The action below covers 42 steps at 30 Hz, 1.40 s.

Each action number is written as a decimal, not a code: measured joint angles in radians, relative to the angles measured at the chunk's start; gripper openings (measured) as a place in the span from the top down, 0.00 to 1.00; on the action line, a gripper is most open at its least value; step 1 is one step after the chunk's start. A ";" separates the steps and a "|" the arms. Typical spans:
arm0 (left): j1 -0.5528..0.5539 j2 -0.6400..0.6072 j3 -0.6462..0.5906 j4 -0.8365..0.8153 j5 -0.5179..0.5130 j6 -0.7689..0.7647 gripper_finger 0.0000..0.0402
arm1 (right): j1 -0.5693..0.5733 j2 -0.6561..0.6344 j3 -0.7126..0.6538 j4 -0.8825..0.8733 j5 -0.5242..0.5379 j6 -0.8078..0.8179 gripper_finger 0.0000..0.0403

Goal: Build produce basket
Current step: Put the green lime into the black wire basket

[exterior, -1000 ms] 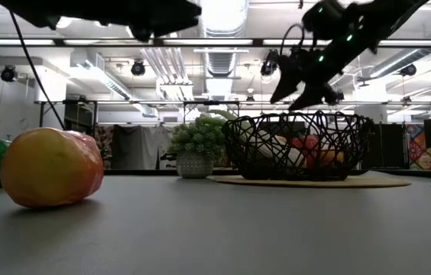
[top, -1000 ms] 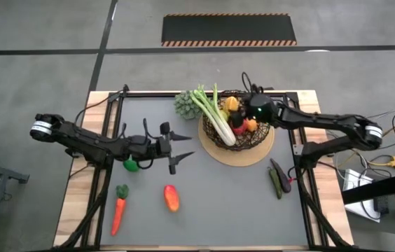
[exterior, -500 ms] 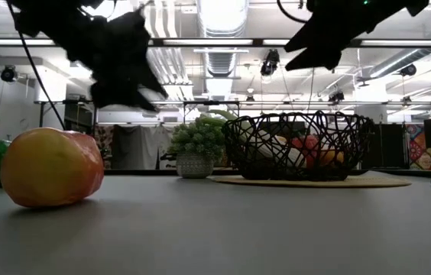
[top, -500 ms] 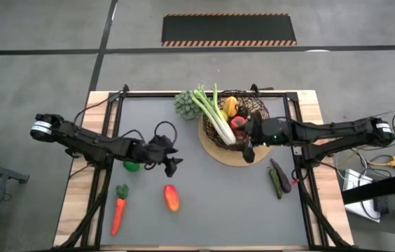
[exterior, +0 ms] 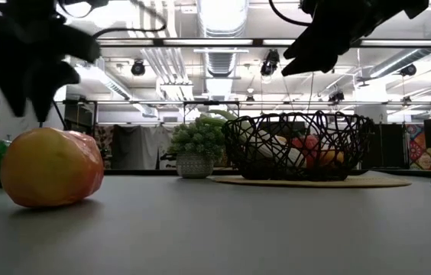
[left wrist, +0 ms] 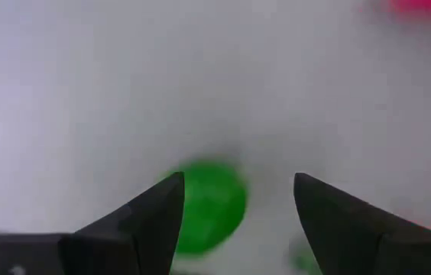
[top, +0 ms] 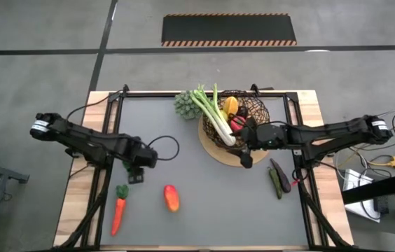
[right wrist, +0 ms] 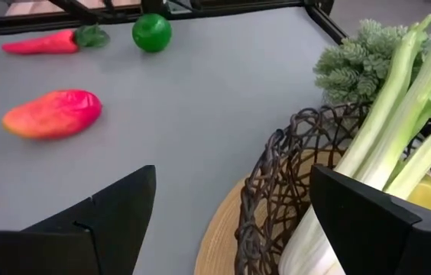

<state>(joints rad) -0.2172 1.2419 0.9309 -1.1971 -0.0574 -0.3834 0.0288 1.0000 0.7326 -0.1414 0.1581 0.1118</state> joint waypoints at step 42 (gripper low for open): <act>-0.015 0.230 -0.141 -0.040 -0.017 0.190 0.26 | 0.000 0.031 -0.001 -0.003 -0.001 -0.001 0.19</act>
<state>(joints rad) -0.2317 1.4715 0.7902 -1.2372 -0.0740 -0.1936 0.0285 1.0313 0.7319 -0.1448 0.1574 0.1104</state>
